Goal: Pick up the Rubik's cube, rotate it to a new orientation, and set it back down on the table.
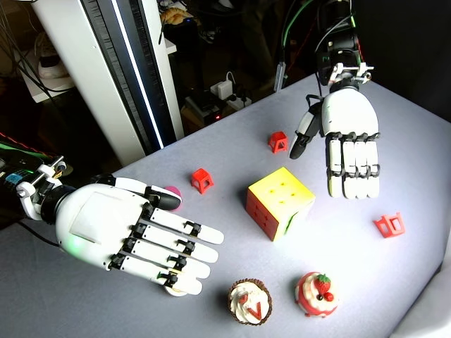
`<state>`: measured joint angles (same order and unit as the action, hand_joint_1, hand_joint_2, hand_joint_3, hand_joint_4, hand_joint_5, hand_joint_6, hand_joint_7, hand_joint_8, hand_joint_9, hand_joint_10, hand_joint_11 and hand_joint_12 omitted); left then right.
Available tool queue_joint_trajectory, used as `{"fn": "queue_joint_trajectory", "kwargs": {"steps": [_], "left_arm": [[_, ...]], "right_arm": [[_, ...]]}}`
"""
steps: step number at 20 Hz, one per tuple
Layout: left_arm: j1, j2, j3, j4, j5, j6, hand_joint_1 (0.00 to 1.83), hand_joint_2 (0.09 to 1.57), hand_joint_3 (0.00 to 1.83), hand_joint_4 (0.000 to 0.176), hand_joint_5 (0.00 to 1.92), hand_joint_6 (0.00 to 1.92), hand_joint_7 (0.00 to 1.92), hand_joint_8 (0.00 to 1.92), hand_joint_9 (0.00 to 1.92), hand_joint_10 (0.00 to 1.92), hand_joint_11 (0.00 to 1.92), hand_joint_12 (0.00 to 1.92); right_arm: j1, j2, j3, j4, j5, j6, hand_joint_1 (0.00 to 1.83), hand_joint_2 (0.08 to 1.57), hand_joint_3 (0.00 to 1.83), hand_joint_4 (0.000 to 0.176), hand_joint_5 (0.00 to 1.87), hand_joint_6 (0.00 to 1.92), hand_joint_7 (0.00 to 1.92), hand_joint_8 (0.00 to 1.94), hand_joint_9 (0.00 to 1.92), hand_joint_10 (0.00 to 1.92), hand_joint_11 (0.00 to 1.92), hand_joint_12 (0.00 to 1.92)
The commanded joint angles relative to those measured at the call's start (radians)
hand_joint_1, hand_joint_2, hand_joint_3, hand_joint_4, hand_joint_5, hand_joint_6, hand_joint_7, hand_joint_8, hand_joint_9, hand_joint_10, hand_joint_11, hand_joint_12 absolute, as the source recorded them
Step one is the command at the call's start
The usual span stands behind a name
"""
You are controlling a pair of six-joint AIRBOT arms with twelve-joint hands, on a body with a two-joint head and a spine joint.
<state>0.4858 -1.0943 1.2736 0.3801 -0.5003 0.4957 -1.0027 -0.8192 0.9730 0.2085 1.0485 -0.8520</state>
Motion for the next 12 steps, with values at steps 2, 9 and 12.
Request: {"fn": "queue_joint_trajectory", "kwargs": {"steps": [2,9,12], "left_arm": [[0.002,-0.001,0.003,-0.024,-0.121,-0.013,0.78,0.84,0.0,0.087,0.0,0.0,0.0,0.0,0.0,0.0,0.0,0.0],[0.017,-0.043,0.017,-0.036,-0.125,-0.019,0.82,0.83,0.0,0.103,0.0,0.0,0.0,0.0,0.0,0.0,0.0,0.0],[0.023,-0.073,0.032,-0.049,-0.124,-0.023,0.81,0.83,0.0,0.101,0.0,0.0,0.0,0.0,0.0,0.0,0.0,0.0]], "right_arm": [[0.004,0.0,0.005,0.011,0.117,0.002,0.45,1.15,0.0,0.001,0.0,0.0,0.0,0.0,0.0,0.0,0.0,0.0],[0.003,-0.012,0.009,0.014,0.115,0.002,0.47,1.18,0.01,0.0,0.0,0.0,0.0,0.0,0.0,0.0,0.0,0.0],[0.0,-0.016,0.012,0.018,0.115,0.002,0.49,1.18,0.01,0.0,0.0,0.0,0.0,0.0,0.0,0.0,0.0,0.0]]}}
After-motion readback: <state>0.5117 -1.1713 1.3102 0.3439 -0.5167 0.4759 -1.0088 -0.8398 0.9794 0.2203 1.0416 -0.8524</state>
